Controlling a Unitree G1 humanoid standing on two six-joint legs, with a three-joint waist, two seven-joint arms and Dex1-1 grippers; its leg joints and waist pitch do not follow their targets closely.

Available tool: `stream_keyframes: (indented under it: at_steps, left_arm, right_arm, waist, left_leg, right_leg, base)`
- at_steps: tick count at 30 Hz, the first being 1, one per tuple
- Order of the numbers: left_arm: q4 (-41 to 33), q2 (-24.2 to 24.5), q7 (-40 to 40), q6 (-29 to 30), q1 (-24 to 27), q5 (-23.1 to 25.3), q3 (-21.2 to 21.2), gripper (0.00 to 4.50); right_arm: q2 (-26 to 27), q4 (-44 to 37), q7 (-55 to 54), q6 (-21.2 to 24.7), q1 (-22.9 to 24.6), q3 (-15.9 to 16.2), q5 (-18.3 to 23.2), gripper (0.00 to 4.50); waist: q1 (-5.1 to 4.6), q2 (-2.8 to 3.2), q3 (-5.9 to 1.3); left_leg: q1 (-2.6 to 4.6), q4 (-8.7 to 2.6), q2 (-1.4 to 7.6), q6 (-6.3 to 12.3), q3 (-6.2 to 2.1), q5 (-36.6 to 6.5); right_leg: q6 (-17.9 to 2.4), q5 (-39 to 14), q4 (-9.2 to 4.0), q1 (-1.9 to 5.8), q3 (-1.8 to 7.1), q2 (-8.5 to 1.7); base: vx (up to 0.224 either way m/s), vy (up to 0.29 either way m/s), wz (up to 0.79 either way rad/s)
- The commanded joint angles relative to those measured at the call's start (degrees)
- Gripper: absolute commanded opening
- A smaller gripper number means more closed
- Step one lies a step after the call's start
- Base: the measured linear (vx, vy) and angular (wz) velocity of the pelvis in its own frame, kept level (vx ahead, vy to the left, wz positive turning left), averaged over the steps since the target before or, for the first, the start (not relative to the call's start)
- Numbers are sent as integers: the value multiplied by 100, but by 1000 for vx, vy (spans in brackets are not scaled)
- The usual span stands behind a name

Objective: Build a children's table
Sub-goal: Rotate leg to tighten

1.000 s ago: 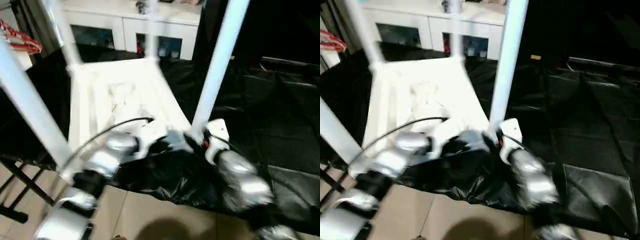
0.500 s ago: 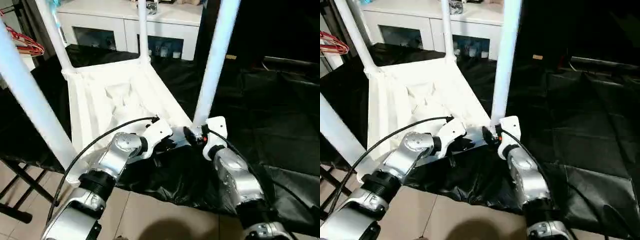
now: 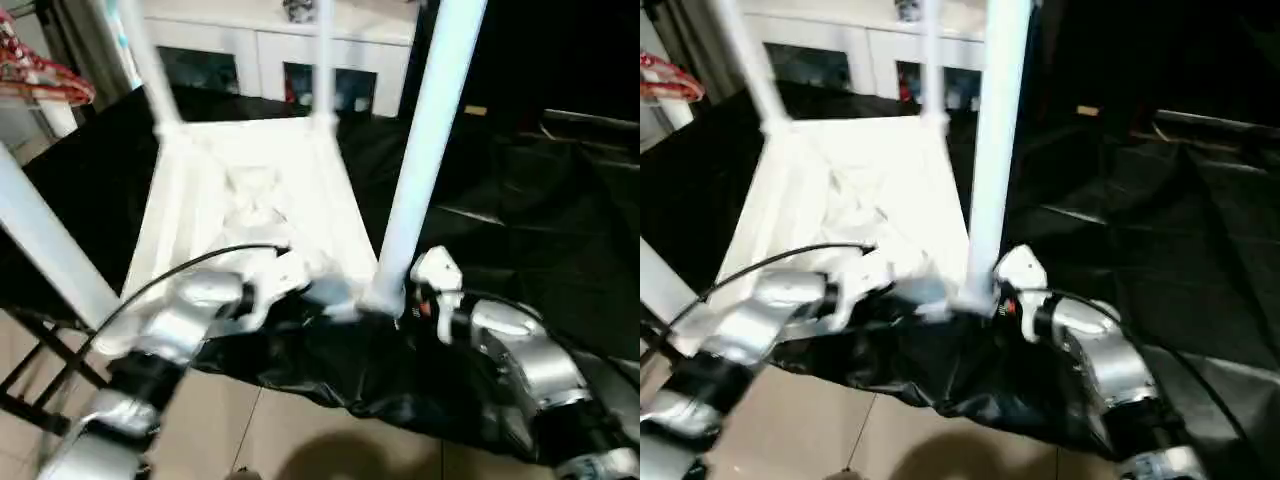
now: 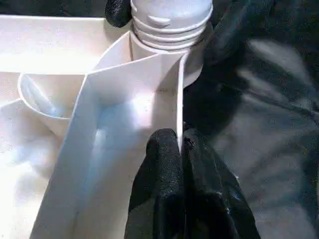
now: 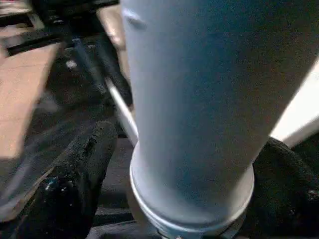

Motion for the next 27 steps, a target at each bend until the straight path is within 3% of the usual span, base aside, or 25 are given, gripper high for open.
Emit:
stream_keyframes:
  at_steps: [1, 4, 8, 10, 17, 19, 20, 21, 22, 23, 27]
  left_arm:
    - [-153, 118, -430, -113, 61, -251, -54, 0]
    - [-107, 254, -653, -191, 18, -237, -48, 0]
    - [-66, 352, -800, -245, -39, -210, -65, 0]
    - [-36, 403, -894, -282, -80, -192, -118, 0]
    - [44, 399, -958, -274, -148, -250, -134, 0]
    - [91, 361, -919, -324, -153, -229, -110, 0]
    - [107, 341, -897, -341, -149, -223, -107, 0]
    - [117, 329, -885, -352, -146, -219, -106, 0]
    - [143, 305, -831, -379, -142, -209, -97, 0]
    - [171, 280, -769, -398, -142, -202, -90, 0]
    - [270, 137, -453, -401, -194, -174, -13, 0]
  right_arm:
    - [-146, -96, 492, -69, -106, 170, 105, 402]
    - [-242, -133, 841, -31, -148, 300, 105, 402]
    - [-281, -119, 1009, -49, -199, 382, 52, 402]
    - [-242, -46, 1079, -75, -250, 377, 73, 386]
    - [-135, -46, 1151, -120, -213, 424, 144, 339]
    - [-124, -69, 1137, -132, -168, 419, 138, 315]
    - [-116, -103, 1120, -115, -129, 409, 149, 307]
    - [-111, -126, 1111, -101, -105, 401, 157, 307]
    - [-106, -166, 1082, -81, -55, 395, 165, 300]
    - [-103, -206, 1065, -58, -2, 390, 172, 279]
    - [-37, -293, 876, -16, 190, 359, 156, 270]
  waist:
    - [29, -86, -311]
    - [57, -88, -297]
    - [96, -100, -301]
    - [120, -143, -301]
    - [140, -108, -318]
    - [146, -91, -317]
    - [154, -45, -319]
    - [153, -79, -317]
    - [167, -49, -323]
    - [173, -43, -317]
    - [208, -35, -310]
  left_leg:
    - [-21, -336, 70, 435, 51, -949]
    - [-13, -347, 82, 361, 51, -1020]
    - [-2, -339, 88, 316, 54, -951]
    - [2, -339, 86, 301, 55, -946]
    - [9, -314, 74, 277, 58, -802]
    - [10, -316, 72, 255, 57, -870]
    - [13, -317, 72, 232, 50, -900]
    - [13, -319, 72, 215, 53, -939]
    - [17, -316, 71, 207, 49, -948]
    - [17, -320, 77, 194, 48, -996]
    - [30, -329, 80, 153, 50, -1150]
  right_leg:
    - [-1235, -661, -341, 314, 192, -242]
    - [-1210, -818, -348, 303, 196, -251]
    - [-1267, -590, -312, 300, 197, -244]
    - [-1286, -539, -300, 308, 195, -248]
    - [-1369, -186, -264, 315, 195, -235]
    - [-1370, -210, -271, 319, 193, -238]
    - [-1374, -227, -268, 317, 193, -241]
    - [-1366, -244, -276, 327, 194, -238]
    - [-1369, -233, -270, 323, 194, -234]
    - [-1366, -248, -278, 321, 195, -235]
    - [-1323, -425, -307, 316, 200, -236]
  base:
    - [0, 0, 0]
    - [0, 0, 0]
    - [0, 0, 0]
    - [0, 0, 0]
    - [0, 0, 0]
    - [0, 0, 0]
    - [0, 0, 0]
    - [0, 0, 0]
    - [0, 0, 0]
    - [0, 0, 0]
    - [0, 0, 0]
